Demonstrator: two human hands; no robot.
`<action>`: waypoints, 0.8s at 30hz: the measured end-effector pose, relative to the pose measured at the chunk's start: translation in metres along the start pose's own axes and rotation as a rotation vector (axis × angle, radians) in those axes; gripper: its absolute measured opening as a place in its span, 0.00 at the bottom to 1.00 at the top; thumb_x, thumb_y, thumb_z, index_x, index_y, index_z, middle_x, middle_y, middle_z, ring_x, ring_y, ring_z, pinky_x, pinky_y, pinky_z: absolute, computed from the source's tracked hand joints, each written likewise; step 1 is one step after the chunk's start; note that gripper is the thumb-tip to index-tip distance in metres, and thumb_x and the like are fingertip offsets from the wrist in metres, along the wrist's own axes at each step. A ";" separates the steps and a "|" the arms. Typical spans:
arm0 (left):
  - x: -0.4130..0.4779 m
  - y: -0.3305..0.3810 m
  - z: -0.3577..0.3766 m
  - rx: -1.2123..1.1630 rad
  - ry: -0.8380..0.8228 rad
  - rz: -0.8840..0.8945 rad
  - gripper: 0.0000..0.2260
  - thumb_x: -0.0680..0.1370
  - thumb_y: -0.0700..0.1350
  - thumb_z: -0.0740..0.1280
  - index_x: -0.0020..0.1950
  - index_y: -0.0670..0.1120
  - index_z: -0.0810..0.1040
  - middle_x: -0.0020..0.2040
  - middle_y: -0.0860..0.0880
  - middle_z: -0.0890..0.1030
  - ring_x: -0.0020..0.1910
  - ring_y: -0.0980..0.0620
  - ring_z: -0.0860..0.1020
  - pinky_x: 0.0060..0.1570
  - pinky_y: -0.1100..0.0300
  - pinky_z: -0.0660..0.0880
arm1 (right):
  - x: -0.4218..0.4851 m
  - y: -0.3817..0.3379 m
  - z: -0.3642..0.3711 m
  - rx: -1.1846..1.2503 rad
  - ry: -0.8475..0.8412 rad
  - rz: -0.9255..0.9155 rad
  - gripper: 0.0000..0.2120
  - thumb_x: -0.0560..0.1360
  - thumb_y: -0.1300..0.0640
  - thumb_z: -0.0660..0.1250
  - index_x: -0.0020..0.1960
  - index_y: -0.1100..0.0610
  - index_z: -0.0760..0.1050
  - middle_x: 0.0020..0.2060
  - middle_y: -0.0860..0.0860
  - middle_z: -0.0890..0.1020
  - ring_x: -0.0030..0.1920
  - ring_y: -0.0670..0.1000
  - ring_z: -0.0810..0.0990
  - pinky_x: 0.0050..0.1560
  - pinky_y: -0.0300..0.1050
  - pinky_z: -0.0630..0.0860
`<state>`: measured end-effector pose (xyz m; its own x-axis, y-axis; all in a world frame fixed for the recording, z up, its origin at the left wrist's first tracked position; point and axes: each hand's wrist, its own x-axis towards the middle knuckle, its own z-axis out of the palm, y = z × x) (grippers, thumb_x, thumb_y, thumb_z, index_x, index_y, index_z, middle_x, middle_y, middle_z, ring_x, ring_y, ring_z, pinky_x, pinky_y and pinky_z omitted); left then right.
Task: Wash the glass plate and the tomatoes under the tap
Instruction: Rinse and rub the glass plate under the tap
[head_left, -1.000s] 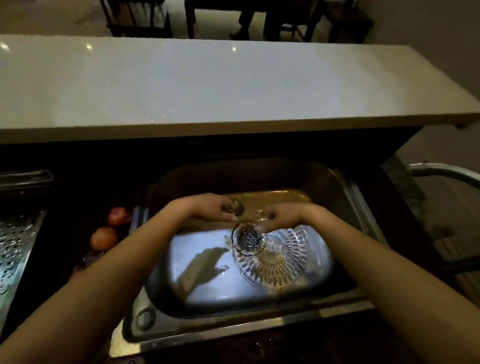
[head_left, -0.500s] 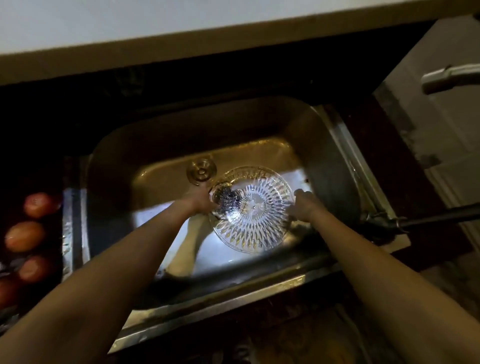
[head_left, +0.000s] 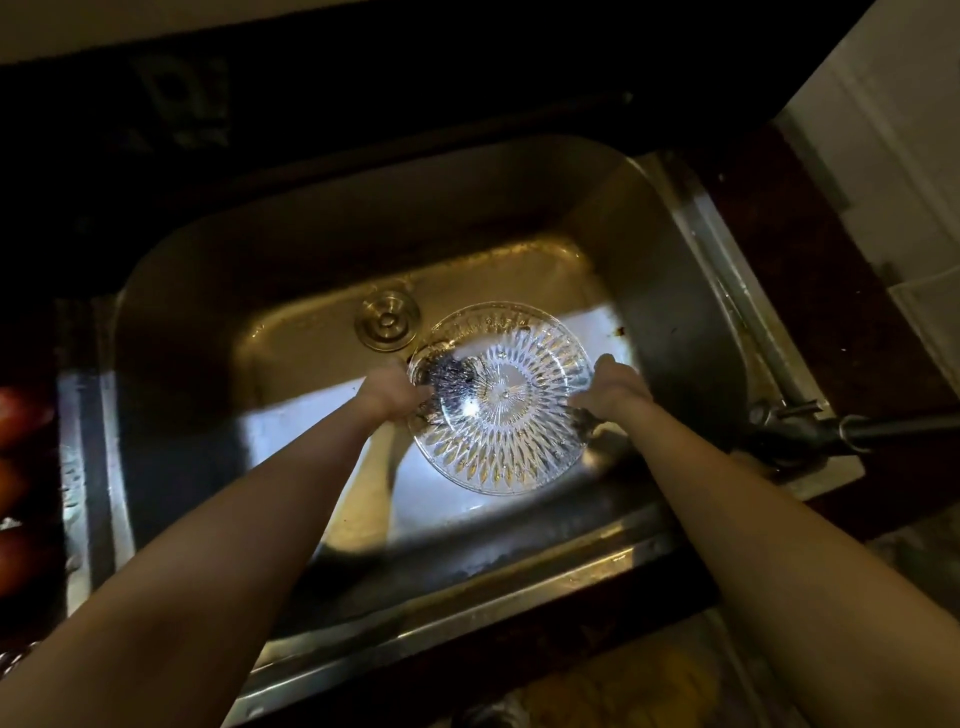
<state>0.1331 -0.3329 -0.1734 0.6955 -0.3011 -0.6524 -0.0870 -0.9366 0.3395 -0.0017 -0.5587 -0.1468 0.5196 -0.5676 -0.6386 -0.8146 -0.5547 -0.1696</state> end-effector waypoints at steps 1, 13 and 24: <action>0.002 0.000 0.001 -0.009 -0.003 -0.004 0.18 0.74 0.50 0.68 0.57 0.39 0.73 0.53 0.38 0.80 0.50 0.41 0.79 0.40 0.57 0.71 | 0.002 0.000 0.001 0.013 -0.002 0.005 0.26 0.71 0.53 0.70 0.64 0.62 0.65 0.64 0.60 0.73 0.62 0.60 0.73 0.52 0.45 0.70; -0.001 -0.001 -0.009 -0.270 0.125 0.020 0.15 0.75 0.41 0.66 0.61 0.46 0.73 0.52 0.41 0.80 0.37 0.47 0.79 0.32 0.61 0.75 | -0.005 0.005 -0.012 0.180 0.061 0.021 0.22 0.74 0.58 0.66 0.64 0.64 0.66 0.64 0.62 0.73 0.63 0.62 0.72 0.58 0.48 0.71; -0.049 0.029 -0.088 -0.697 0.122 0.207 0.14 0.78 0.42 0.63 0.63 0.46 0.68 0.43 0.46 0.76 0.35 0.49 0.77 0.32 0.61 0.78 | -0.069 -0.012 -0.076 0.813 0.327 0.015 0.08 0.74 0.64 0.65 0.40 0.53 0.71 0.38 0.52 0.76 0.31 0.46 0.73 0.16 0.30 0.66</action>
<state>0.1590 -0.3295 -0.0722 0.7920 -0.3993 -0.4618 0.2197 -0.5193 0.8259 -0.0088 -0.5592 -0.0435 0.4537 -0.7865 -0.4191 -0.6885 -0.0108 -0.7251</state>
